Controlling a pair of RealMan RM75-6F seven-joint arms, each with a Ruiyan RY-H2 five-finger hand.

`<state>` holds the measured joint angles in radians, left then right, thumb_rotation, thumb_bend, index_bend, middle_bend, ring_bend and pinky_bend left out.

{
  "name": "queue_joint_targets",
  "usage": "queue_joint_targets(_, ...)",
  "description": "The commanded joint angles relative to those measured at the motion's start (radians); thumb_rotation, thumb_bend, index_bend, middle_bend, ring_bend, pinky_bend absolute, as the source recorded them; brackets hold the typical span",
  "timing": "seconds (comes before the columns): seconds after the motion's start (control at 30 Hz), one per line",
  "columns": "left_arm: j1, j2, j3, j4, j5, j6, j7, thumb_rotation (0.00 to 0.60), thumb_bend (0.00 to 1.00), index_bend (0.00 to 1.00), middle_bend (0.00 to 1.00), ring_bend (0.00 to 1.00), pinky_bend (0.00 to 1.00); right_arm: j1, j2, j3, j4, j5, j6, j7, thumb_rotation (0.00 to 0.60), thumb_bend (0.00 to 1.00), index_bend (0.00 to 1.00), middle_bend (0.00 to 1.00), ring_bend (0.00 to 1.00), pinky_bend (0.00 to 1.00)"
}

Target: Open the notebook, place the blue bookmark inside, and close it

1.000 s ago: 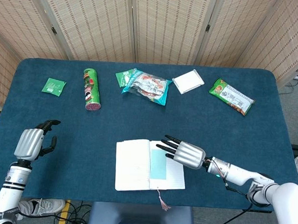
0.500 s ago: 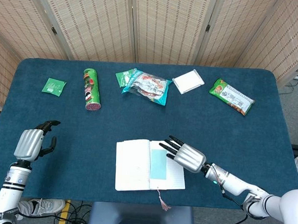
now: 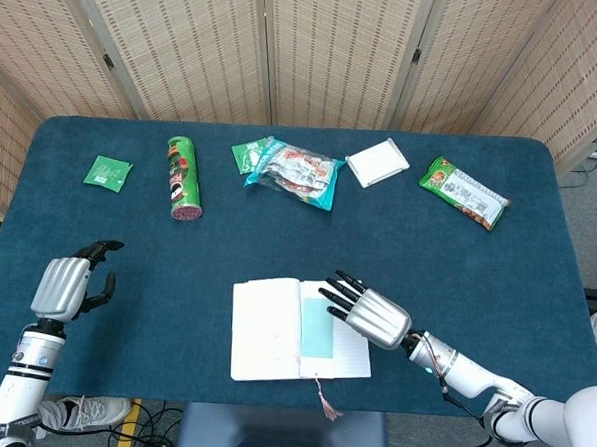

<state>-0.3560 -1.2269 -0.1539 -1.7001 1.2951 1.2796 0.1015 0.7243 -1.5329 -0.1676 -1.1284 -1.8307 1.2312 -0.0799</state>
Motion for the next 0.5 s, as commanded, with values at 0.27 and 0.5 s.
queue_joint_targets(0.27, 0.0, -0.003, 0.004, 0.0, 0.002, -0.002, 0.002, 0.6, 0.58, 0.26, 0.31, 0.38, 0.67, -0.017, -0.009, -0.007, -0.05, 0.005, -0.047, -0.001, 0.6, 0.71, 0.29, 0.0, 0.0, 0.0)
queue_joint_targets(0.5, -0.002, -0.007, 0.005, -0.002, 0.006, -0.002, 0.003, 0.6, 0.58, 0.26, 0.31, 0.38, 0.67, -0.027, -0.04, -0.006, -0.04, 0.005, -0.072, -0.014, 0.6, 0.79, 0.29, 0.0, 0.0, 0.0)
